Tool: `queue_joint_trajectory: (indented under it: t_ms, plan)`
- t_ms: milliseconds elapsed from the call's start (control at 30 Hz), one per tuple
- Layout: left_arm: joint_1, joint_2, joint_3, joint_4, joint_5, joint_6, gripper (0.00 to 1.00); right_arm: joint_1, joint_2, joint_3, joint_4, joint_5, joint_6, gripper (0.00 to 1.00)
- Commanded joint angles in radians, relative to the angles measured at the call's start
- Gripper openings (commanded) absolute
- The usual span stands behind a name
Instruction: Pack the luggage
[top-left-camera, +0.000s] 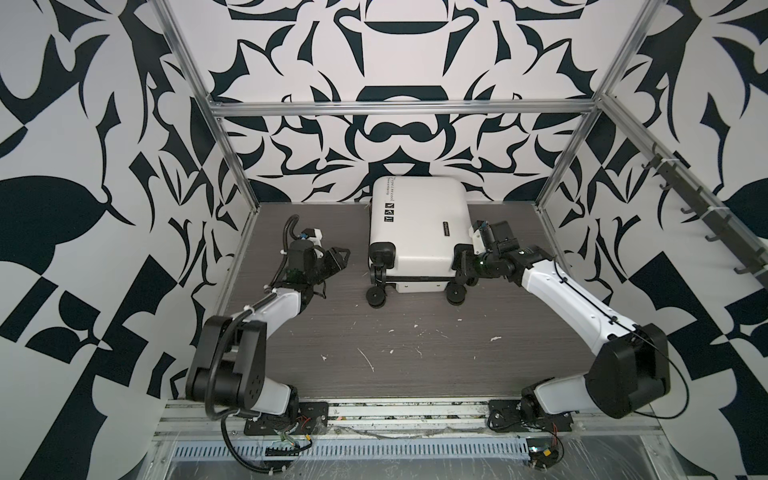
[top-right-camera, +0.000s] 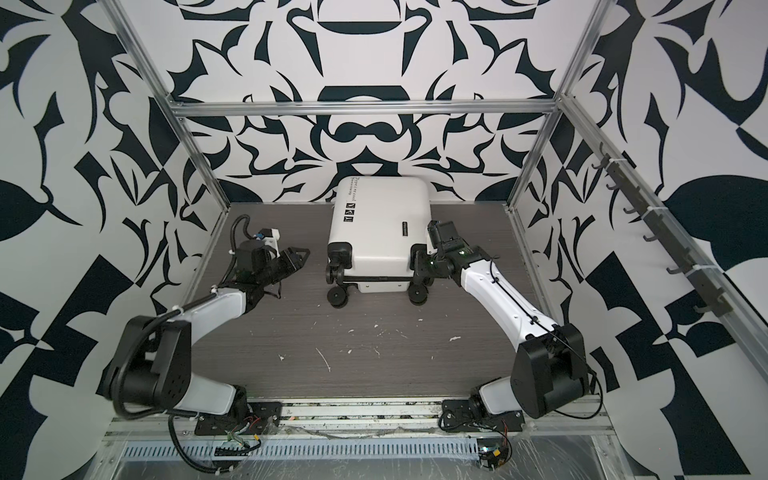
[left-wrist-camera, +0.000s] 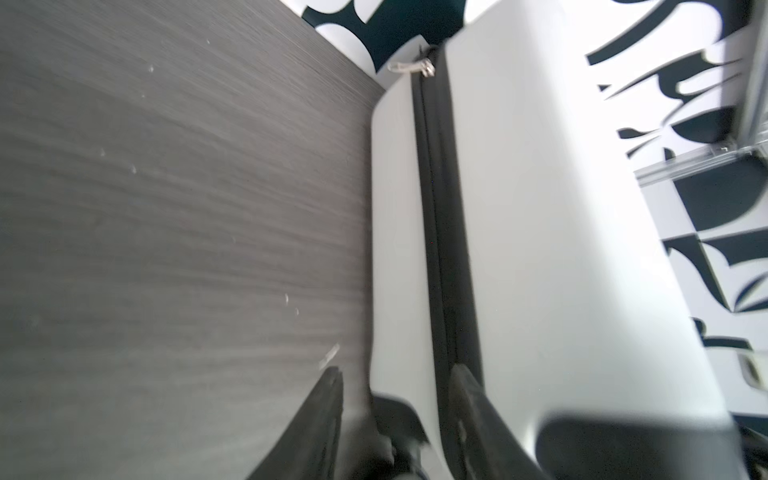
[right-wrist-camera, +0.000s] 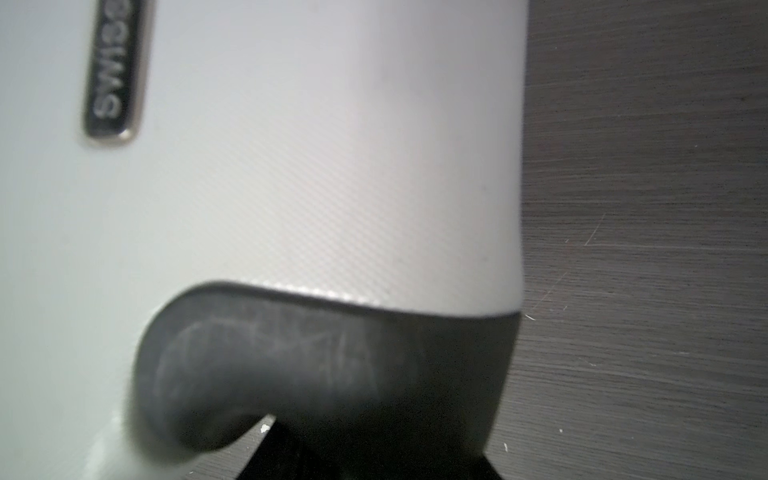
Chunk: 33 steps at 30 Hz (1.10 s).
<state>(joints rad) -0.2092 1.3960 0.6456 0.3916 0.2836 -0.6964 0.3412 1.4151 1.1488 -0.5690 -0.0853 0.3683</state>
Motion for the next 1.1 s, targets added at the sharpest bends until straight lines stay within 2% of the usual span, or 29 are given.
queue_joint_trajectory:
  t_ms: [0, 100, 167, 267, 300, 333, 367, 400, 567, 733, 867, 1067]
  plan:
    - [-0.071, -0.104, -0.112, 0.050, -0.061, 0.049, 0.29, 0.007, -0.037, 0.036, 0.052, -0.043, 0.004, 0.15]
    - [-0.182, -0.192, -0.216, 0.125, -0.128, 0.111, 0.32, 0.007, -0.041, 0.065, 0.039, -0.051, 0.008, 0.10]
    - [-0.223, -0.216, -0.292, 0.215, -0.151, 0.128, 0.44, 0.007, -0.041, 0.080, 0.035, -0.059, 0.009, 0.08]
    - [-0.234, -0.225, -0.372, 0.339, -0.160, 0.130, 0.59, 0.007, -0.044, 0.094, 0.027, -0.059, 0.006, 0.06]
    - [-0.235, -0.225, -0.383, 0.367, -0.154, 0.134, 0.70, 0.007, -0.045, 0.098, 0.025, -0.059, 0.005, 0.06]
    - [-0.235, -0.226, -0.391, 0.387, -0.142, 0.146, 0.89, 0.008, -0.047, 0.103, 0.022, -0.058, 0.004, 0.06]
    - [-0.237, -0.228, -0.393, 0.399, -0.132, 0.152, 0.97, 0.007, -0.045, 0.107, 0.019, -0.058, 0.002, 0.06]
    - [-0.236, -0.231, -0.396, 0.408, -0.122, 0.160, 1.00, 0.006, -0.046, 0.110, 0.015, -0.058, -0.001, 0.05]
    - [-0.236, -0.303, -0.413, 0.454, -0.120, 0.186, 0.99, 0.006, -0.043, 0.130, -0.005, -0.052, -0.012, 0.03]
    - [-0.237, -0.418, -0.409, 0.371, -0.208, 0.209, 0.99, 0.004, -0.042, 0.152, -0.020, -0.049, -0.025, 0.02]
    - [-0.237, -0.497, -0.362, 0.228, -0.174, 0.285, 0.99, 0.002, -0.045, 0.165, -0.028, -0.050, -0.032, 0.01]
    - [-0.234, -0.509, -0.397, 0.261, -0.305, 0.219, 0.99, -0.003, -0.046, 0.183, -0.035, -0.050, -0.038, 0.01]
